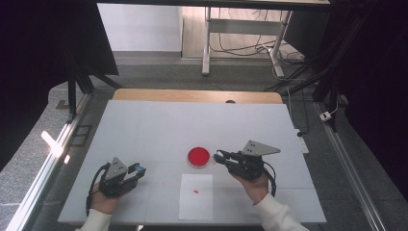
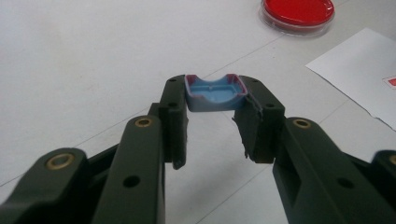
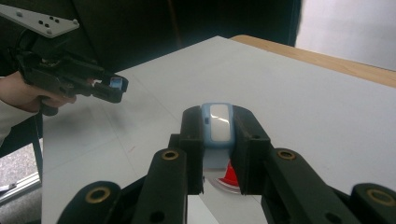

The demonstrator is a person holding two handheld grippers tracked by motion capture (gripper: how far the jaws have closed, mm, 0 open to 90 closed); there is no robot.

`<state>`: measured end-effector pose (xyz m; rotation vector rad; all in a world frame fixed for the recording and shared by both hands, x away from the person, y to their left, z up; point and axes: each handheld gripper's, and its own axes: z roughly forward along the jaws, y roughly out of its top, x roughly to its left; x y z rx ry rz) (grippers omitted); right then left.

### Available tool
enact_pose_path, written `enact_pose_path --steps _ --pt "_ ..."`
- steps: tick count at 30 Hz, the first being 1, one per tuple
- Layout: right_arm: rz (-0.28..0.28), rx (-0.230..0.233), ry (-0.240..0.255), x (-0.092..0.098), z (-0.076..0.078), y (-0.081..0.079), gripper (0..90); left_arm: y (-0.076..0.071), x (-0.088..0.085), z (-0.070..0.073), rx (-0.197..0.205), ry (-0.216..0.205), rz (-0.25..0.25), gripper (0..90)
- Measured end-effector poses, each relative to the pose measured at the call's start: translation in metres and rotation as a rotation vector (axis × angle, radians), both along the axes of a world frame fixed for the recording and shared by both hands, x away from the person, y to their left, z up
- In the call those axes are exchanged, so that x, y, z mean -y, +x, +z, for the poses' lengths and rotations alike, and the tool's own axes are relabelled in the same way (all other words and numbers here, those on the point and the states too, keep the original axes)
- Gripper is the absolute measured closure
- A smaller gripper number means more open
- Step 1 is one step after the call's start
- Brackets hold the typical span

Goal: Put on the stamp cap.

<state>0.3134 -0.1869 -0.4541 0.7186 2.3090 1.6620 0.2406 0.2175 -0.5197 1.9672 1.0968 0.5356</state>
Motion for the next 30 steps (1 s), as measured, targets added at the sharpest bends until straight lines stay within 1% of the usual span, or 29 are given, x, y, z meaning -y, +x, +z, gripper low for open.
enact_pose_path --steps 6,13,30 --pt "-0.006 0.003 0.001 0.000 0.000 0.000 75.6 0.000 0.004 0.001 0.004 0.001 -0.007 64.5" --pt "0.000 0.000 -0.002 -0.002 -0.001 0.000 75.6 0.001 0.007 0.001 0.005 0.001 -0.013 64.5" --pt "0.007 0.000 0.001 -0.004 0.000 -0.001 75.6 0.004 0.023 0.003 0.010 0.007 -0.057 64.5"
